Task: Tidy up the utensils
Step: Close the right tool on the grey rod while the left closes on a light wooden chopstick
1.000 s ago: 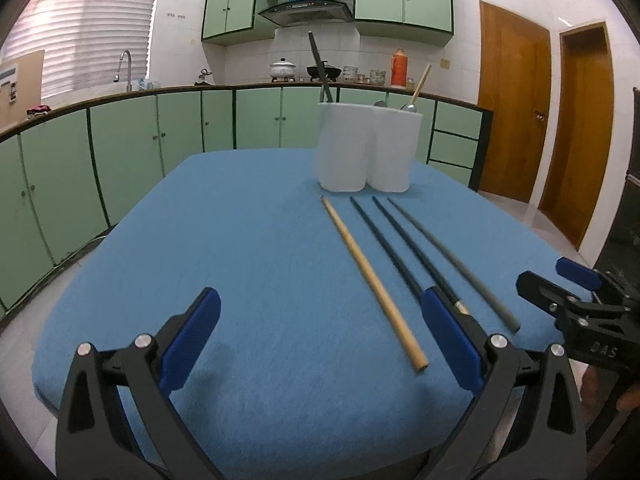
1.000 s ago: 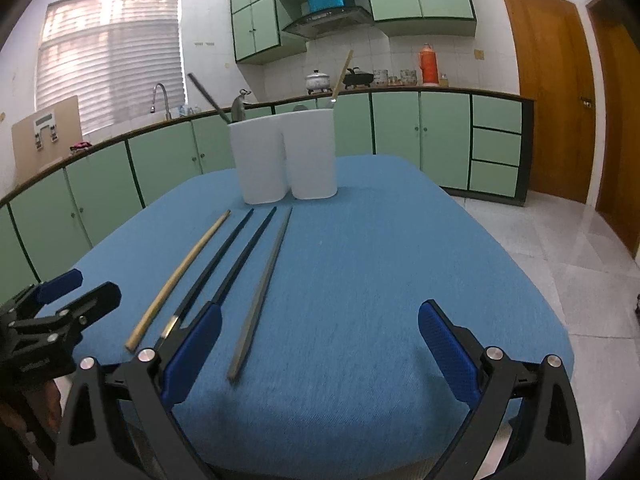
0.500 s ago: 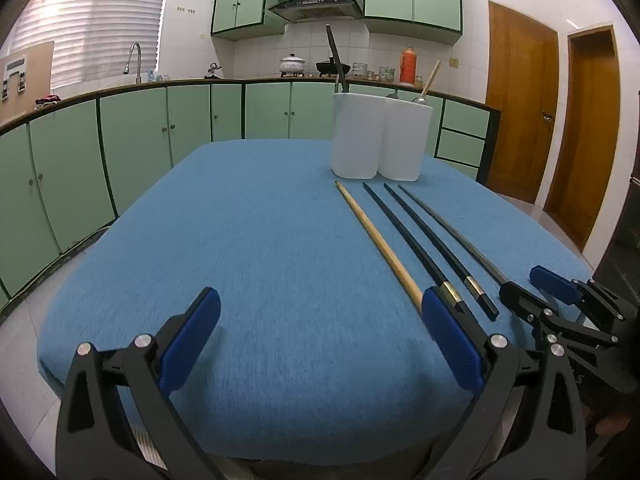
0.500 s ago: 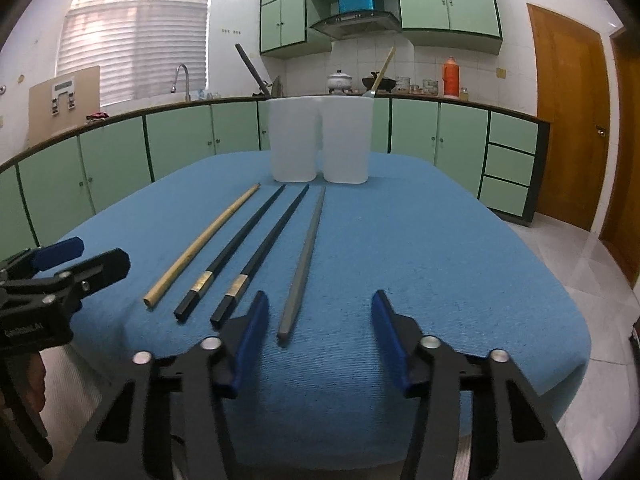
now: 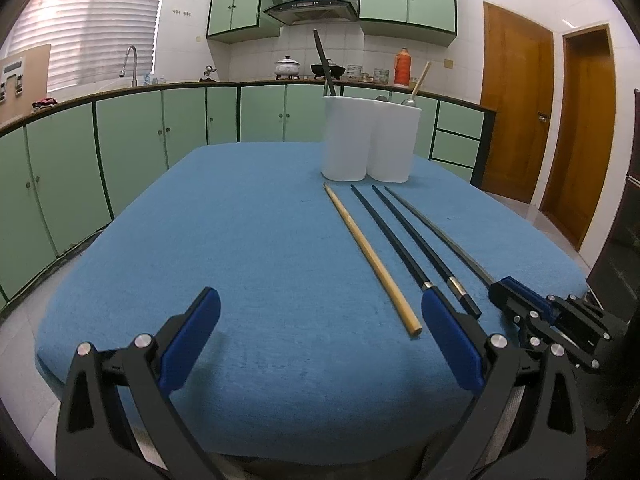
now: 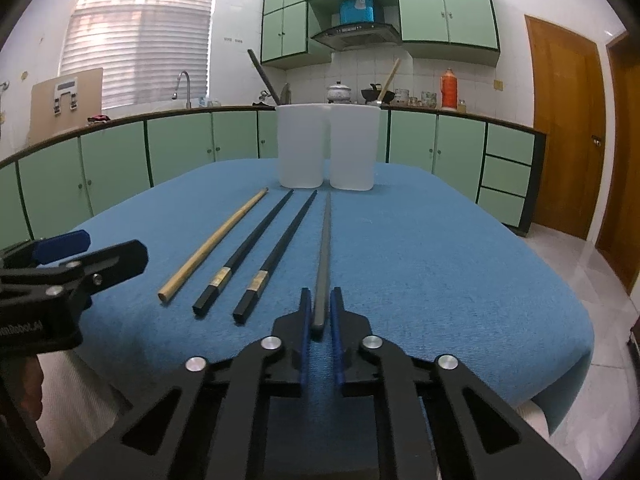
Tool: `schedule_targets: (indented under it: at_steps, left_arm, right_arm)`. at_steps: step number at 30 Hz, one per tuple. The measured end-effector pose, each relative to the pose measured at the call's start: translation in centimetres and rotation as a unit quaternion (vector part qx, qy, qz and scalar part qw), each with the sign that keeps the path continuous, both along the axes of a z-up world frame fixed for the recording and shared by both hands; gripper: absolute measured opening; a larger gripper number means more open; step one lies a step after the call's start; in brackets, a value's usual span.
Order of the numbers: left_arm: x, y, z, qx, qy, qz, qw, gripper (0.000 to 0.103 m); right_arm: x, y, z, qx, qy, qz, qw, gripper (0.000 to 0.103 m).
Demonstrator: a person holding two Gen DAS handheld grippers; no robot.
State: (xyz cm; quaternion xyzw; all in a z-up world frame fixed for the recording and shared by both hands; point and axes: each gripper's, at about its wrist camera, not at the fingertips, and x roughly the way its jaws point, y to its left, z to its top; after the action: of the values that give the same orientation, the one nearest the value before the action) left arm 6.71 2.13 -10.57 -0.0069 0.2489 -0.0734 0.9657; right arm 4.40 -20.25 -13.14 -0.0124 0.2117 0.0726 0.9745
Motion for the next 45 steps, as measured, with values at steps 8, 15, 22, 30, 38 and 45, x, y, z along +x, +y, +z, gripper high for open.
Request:
schedule_targets:
  at_steps: [8,15,22,30,38,45]
  left_arm:
    - [-0.2,-0.9,-0.1,0.005,0.001,-0.003,1.0,0.098]
    - [0.2,-1.7,-0.6,0.007,0.007,-0.001,1.0,0.097]
    - [0.8,-2.4,-1.3,0.018,0.019,-0.002,0.9997,0.07]
    - [0.3,-3.1,-1.5,0.013,0.018,-0.01,0.9997,0.05]
    - [0.6,-4.0,-1.2,0.004,0.021,-0.025,0.9995,0.009]
    - [0.6,-3.7,-0.7,-0.002,0.013,-0.014,0.9998,0.007]
  right_arm:
    - [-0.7,-0.4,0.0,0.015,-0.008,-0.014,1.0,0.007]
    - [-1.3,-1.8,0.0,0.012,-0.011,-0.048,0.999,0.007]
    - [-1.5,-2.5,0.1,0.013,-0.014,-0.057,0.998,0.007]
    - [-1.5,-2.7,0.0,0.014,-0.012,-0.057,0.998,0.007]
    - [-1.5,-2.8,0.0,0.012,-0.01,-0.057,0.998,0.007]
    - [-1.5,-3.0,0.2,0.011,-0.014,-0.061,0.998,0.007]
